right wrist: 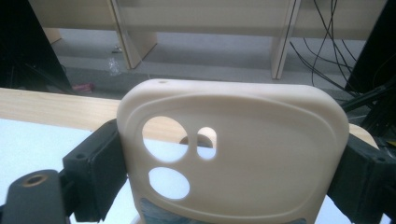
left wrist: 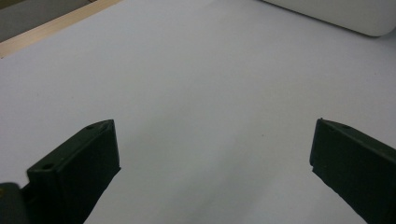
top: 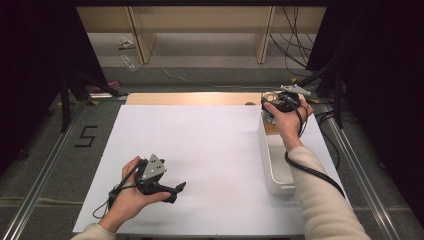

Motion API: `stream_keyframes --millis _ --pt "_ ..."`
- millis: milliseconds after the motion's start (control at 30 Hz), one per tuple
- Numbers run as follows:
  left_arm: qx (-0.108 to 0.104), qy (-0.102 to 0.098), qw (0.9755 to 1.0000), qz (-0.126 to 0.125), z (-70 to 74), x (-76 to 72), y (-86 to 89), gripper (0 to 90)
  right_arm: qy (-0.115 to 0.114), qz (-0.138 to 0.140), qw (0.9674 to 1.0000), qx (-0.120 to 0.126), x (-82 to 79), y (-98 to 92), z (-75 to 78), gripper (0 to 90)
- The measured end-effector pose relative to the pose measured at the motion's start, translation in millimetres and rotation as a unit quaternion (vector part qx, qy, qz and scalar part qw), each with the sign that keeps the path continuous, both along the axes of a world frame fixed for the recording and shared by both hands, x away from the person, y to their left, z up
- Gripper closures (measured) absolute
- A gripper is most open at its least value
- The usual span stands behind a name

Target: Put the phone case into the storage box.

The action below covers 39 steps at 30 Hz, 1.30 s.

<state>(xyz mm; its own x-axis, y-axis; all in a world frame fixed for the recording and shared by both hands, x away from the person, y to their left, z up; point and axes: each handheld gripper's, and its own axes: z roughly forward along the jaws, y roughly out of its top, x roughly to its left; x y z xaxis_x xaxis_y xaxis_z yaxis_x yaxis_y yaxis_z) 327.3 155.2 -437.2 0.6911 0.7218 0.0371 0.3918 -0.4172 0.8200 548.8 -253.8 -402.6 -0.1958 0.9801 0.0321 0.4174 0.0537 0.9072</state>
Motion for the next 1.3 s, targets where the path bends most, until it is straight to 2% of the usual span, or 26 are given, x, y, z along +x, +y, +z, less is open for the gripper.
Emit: stream_keyframes --millis 300,900,1033,1133,1300 --pt "0.0 0.0 1.0 0.0 0.0 0.0 0.1 0.9 0.004 -0.002 1.0 -0.003 0.6 1.5 -4.0 12.1" --pt "0.002 -0.002 1.0 0.0 0.4 -0.1 0.3 0.9 -0.008 -0.008 0.9999 0.008 1.0 1.0 -8.8 10.8" --pt "0.002 -0.002 1.0 0.0 0.3 0.0 0.3 0.9 -0.003 -0.004 0.9999 0.013 2.5 0.2 -11.8 5.8" --pt "0.003 -0.003 1.0 0.0 0.4 -0.1 0.3 0.9 -0.003 -0.002 0.9998 0.021 3.3 -0.9 -14.3 5.0" --pt "0.003 -0.002 1.0 0.0 -0.1 -0.1 0.0 0.9 -0.007 -0.003 0.9998 0.021 3.7 -2.5 -12.2 3.7"
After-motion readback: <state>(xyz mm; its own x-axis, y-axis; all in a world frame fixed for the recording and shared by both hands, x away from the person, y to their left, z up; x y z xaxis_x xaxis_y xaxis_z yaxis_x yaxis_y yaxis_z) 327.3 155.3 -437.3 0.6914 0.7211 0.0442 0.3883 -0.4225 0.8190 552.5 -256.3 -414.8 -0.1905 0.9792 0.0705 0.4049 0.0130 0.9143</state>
